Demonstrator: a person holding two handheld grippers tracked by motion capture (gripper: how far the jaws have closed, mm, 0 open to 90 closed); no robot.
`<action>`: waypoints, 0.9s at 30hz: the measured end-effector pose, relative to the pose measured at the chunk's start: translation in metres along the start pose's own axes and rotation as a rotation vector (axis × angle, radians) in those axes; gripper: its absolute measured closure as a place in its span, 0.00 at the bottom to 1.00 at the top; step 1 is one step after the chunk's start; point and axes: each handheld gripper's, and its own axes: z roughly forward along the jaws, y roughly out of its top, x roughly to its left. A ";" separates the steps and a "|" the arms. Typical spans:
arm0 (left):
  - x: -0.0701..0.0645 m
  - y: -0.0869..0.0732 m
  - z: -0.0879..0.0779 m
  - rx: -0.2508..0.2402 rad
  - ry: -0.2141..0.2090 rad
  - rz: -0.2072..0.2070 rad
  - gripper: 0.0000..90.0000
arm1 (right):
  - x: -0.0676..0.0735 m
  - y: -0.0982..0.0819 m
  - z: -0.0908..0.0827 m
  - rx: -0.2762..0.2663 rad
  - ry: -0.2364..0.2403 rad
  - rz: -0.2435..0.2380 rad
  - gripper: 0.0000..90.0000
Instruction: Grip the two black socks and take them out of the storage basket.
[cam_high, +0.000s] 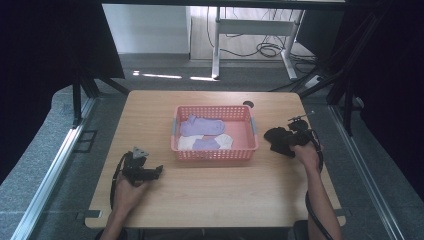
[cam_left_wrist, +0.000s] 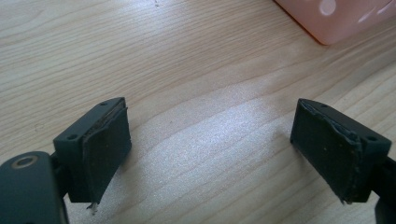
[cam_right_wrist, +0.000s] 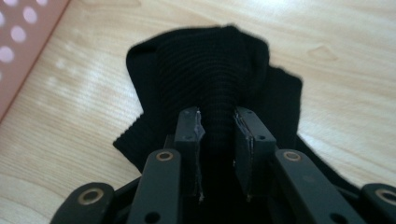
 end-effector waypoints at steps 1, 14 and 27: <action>0.000 0.000 0.000 0.000 0.000 0.000 0.13 | 0.000 -0.001 0.001 0.001 0.002 -0.002 0.79; 0.000 0.000 0.000 0.000 0.001 0.000 0.13 | 0.003 0.004 -0.014 -0.038 -0.003 -0.019 0.50; 0.000 0.000 0.000 0.000 0.001 -0.001 0.13 | 0.013 0.010 -0.044 -0.082 0.011 -0.075 0.32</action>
